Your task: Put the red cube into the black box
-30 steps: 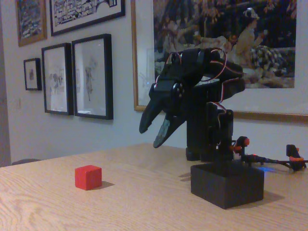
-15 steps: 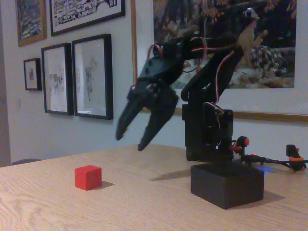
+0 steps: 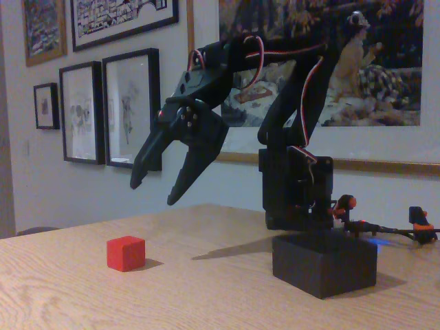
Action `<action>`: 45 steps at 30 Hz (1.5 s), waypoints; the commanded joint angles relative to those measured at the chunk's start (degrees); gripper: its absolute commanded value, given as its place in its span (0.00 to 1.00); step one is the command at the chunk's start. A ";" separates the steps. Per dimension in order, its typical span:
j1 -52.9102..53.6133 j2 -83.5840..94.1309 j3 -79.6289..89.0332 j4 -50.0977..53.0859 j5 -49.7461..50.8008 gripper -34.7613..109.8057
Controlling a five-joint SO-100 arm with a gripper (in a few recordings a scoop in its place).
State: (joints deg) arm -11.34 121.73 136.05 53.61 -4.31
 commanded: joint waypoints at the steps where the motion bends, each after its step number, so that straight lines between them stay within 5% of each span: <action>1: 0.62 -4.04 -4.48 0.09 -0.18 0.41; 45: -1.85 -32.34 -17.58 -6.59 1.49 0.39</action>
State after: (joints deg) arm -12.22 88.68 119.27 47.46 -2.37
